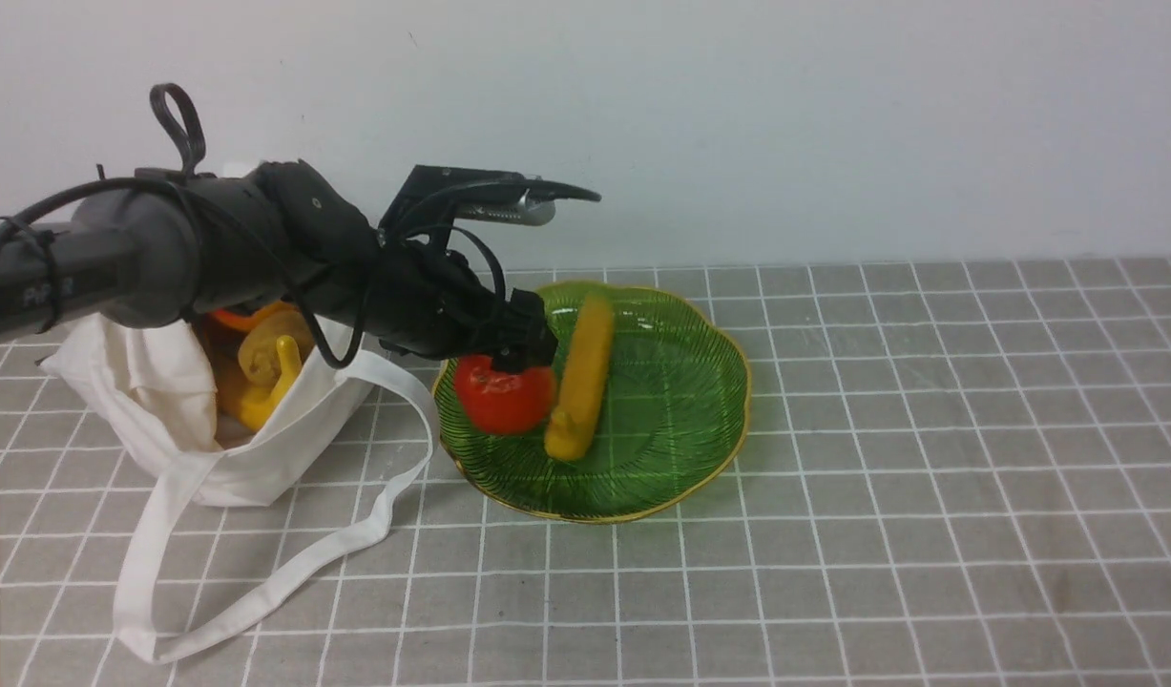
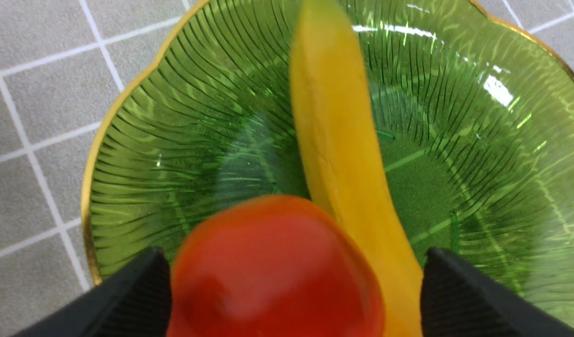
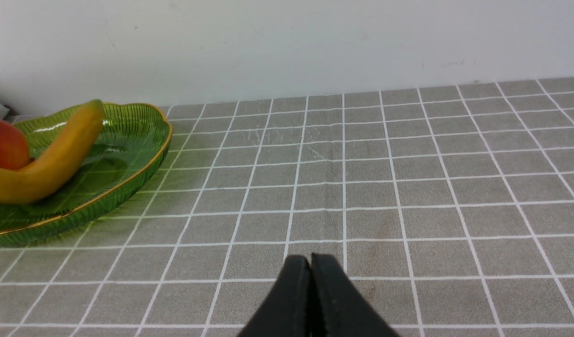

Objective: Take the fruit out of the bag on the grey coffee tablecloth and place them on the plate.

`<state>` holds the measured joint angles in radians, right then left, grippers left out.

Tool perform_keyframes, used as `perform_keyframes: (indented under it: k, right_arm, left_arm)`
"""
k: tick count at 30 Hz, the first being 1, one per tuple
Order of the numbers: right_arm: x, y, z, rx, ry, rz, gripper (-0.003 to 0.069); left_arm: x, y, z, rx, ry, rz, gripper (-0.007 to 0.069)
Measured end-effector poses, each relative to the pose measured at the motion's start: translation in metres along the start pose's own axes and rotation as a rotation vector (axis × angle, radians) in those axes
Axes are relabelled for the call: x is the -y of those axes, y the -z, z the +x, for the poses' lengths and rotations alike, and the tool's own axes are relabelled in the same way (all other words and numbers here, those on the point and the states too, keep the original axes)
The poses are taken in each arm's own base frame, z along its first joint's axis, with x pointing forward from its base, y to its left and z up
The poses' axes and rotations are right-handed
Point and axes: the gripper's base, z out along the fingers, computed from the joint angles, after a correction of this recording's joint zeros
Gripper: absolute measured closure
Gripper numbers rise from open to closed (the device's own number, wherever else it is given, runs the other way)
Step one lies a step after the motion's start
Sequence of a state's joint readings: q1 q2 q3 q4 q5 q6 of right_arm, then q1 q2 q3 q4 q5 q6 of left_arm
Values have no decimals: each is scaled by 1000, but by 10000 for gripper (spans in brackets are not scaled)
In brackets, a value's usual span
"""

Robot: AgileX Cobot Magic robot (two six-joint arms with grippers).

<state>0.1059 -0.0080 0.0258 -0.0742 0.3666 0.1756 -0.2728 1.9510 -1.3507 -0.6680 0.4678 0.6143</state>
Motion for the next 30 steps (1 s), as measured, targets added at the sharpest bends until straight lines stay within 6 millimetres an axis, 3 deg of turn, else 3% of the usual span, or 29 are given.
perform_keyframes:
  k: [4,8,9,11,13,15,16,17,21,22,24,25,28,30]
  right_arm:
    - [0,0,0,0,0,0,671]
    - [0,0,0,0,0,0,671]
    - [0,0,0,0,0,0,671]
    - [0,0,0,0,0,0,671]
    - [0,0,0,0,0,0,671]
    - [0,0,0,0,0,0,671]
    - [0,0,0,0,0,0,671]
    - [0,0,0,0,0,0,671]
    - [0,0,0,0,0,0,671]
    - [0,0,0,0,0,0,671]
    - [0,0,0,0,0,0,671]
    - [0,0,0,0,0,0,671]
    - [0,0,0,0,0,0,671]
    - [0,0,0,0,0,0,671]
  left_arm:
    - [3,7,-3,7,-7,9,-39]
    - [11,32,-13,40,-37,20,18]
    - [18,53,-19,58,-62,25,97]
    - [23,71,-23,76,-78,25,172]
    - [36,117,-29,108,-104,21,387]
    - [46,152,-29,133,-117,16,529]
    - [48,159,-29,142,-120,14,548]
    - [57,193,-28,194,-125,4,601]
    - [73,249,-22,306,-128,0,629]
    - [79,271,-16,359,-134,-1,632]
    - [83,283,-10,386,-138,-1,632]
    - [87,300,2,425,-137,-1,632]
    - [91,314,19,465,-135,-3,632]
    - [94,328,48,518,-131,-11,632]
